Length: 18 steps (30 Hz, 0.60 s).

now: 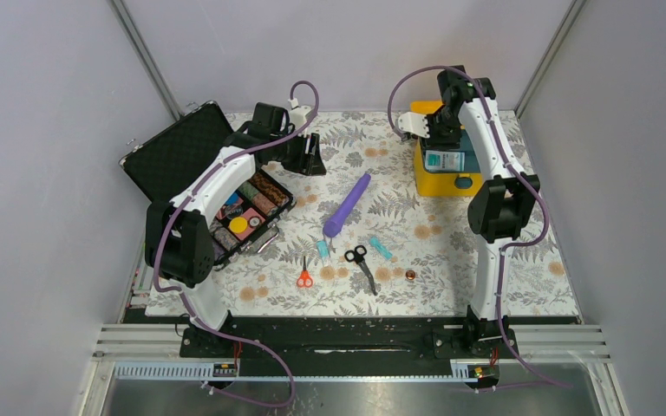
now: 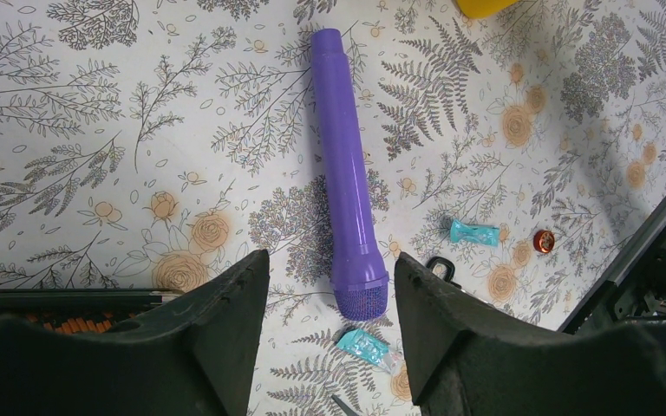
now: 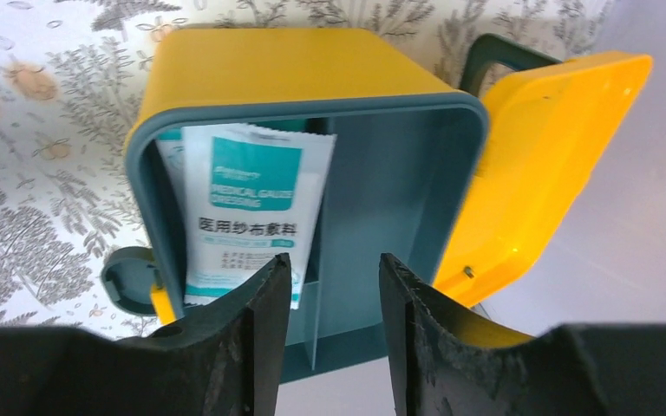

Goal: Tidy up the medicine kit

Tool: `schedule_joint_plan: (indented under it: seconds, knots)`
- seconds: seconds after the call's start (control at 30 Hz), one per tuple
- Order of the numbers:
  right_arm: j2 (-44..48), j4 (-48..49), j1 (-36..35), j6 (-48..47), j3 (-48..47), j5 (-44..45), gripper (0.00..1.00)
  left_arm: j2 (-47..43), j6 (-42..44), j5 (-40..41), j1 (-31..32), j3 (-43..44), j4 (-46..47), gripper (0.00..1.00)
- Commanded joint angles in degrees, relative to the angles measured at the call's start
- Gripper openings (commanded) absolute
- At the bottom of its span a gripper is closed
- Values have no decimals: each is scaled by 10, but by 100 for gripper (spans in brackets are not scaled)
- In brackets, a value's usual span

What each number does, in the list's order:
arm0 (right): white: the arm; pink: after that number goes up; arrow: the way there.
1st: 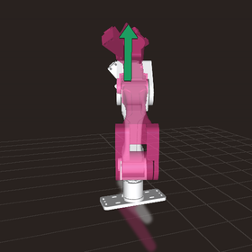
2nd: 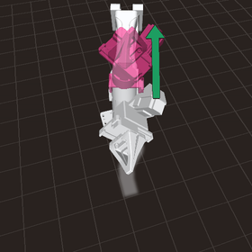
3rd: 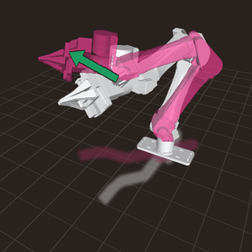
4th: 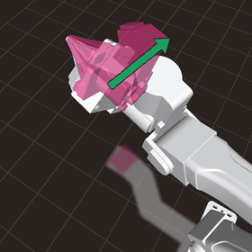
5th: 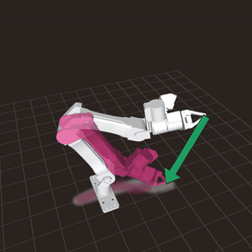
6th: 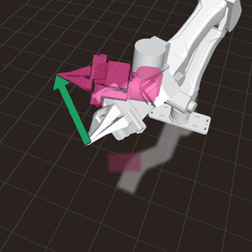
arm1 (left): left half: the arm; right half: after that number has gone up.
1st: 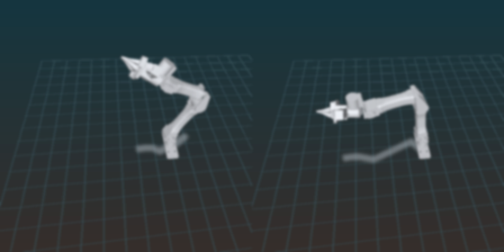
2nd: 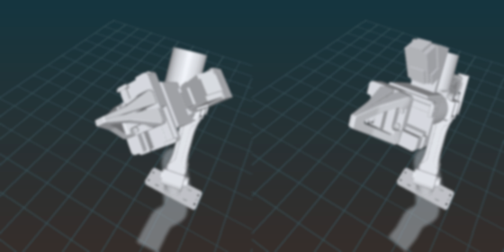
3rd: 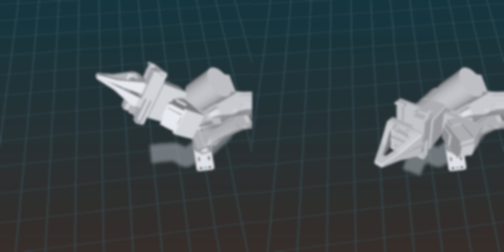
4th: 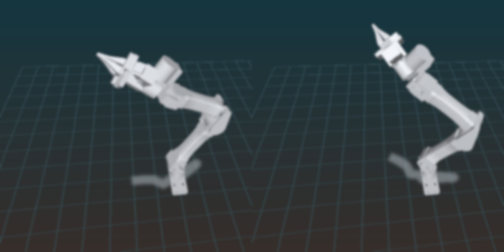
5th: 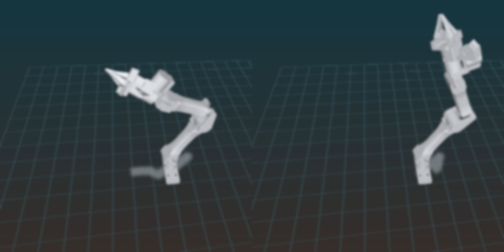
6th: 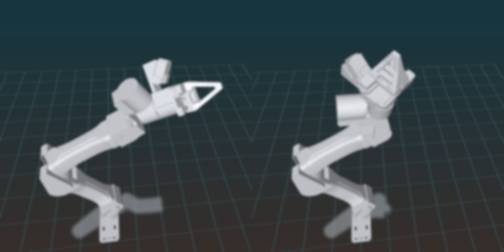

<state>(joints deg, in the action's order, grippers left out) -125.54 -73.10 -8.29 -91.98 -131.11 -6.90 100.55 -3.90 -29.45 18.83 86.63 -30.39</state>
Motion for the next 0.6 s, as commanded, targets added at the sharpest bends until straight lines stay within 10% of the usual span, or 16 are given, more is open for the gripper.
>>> schedule_joint_plan:
  seconds: [0.0, 0.57]
  knots:
    - [-6, 44, -6, 47, -24, 7, 49, -26, 9, 7, -3, 2, 12, 55]
    - [22, 181, -4, 129, 96, 53, 48, -34, 15, 15, -3, -8, 11, 55]
